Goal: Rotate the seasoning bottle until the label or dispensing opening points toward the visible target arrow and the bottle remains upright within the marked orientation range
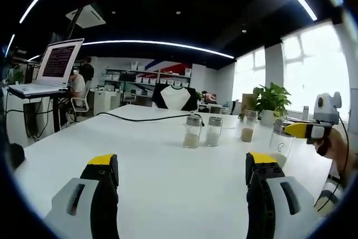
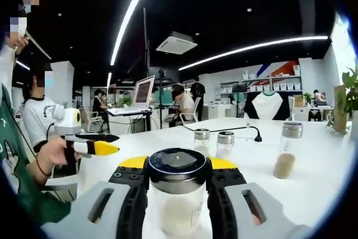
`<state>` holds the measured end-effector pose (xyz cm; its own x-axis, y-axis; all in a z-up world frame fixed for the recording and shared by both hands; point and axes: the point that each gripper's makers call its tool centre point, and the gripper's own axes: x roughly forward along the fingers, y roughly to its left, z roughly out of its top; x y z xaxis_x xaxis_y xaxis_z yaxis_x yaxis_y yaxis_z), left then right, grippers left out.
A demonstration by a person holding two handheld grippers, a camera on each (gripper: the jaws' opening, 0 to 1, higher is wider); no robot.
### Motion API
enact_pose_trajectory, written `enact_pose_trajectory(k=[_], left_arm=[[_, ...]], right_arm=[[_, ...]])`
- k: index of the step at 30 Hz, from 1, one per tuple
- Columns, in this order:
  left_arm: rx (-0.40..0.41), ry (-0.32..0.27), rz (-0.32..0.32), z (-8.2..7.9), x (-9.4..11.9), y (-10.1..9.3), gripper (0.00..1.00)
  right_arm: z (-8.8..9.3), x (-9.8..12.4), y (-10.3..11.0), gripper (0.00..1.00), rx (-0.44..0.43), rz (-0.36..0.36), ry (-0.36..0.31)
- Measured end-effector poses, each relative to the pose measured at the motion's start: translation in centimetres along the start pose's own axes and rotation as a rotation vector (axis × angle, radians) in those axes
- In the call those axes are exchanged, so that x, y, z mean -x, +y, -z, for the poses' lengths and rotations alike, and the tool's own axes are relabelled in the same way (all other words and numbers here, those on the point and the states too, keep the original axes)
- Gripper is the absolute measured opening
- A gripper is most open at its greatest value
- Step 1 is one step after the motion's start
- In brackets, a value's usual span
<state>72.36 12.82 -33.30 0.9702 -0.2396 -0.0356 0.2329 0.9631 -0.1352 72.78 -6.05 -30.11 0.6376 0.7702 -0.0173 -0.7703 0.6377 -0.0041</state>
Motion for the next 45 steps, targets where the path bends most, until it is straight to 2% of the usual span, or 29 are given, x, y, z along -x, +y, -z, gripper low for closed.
enact_pose_trajectory(k=[2,8,14,22,31,40,41,42,43,45], left_arm=[[0.002,0.004,-0.001,0.1,0.0,0.0,1.00],[0.004,0.002,0.002,0.2,0.0,-0.2,1.00],[0.009,0.010,0.008,0.4,-0.1,-0.3,1.00],[0.014,0.001,0.004,0.1,0.1,0.0,1.00],[0.018,-0.005,-0.013,-0.1,0.2,0.7,1.00],[0.020,-0.004,-0.010,-0.1,0.2,0.7,1.00],[0.021,-0.003,-0.010,0.0,0.2,0.6,1.00],[0.020,-0.003,-0.010,0.0,0.2,0.6,1.00],[0.020,-0.002,-0.010,0.0,0.1,0.6,1.00],[0.022,0.000,-0.009,0.1,0.1,0.7,1.00]], right_arm=[[0.1,0.1,0.0,0.38,-0.007,0.043,-0.023],[0.0,-0.1,-0.4,0.38,-0.003,0.118,-0.030],[0.1,-0.1,-0.7,0.38,0.001,0.182,-0.015],[0.2,-0.3,-1.1,0.38,-0.002,0.260,0.014],[0.3,-0.6,-1.2,0.38,-0.012,0.367,0.013],[0.4,-0.6,-1.4,0.39,-0.030,0.384,0.014],[0.5,-0.6,-1.4,0.39,-0.037,0.385,0.022],[0.6,-0.6,-1.4,0.39,-0.003,0.383,0.050],[0.4,-0.7,-1.4,0.44,0.001,0.382,0.047],[0.0,-0.5,-1.7,0.66,-0.029,0.382,0.027]])
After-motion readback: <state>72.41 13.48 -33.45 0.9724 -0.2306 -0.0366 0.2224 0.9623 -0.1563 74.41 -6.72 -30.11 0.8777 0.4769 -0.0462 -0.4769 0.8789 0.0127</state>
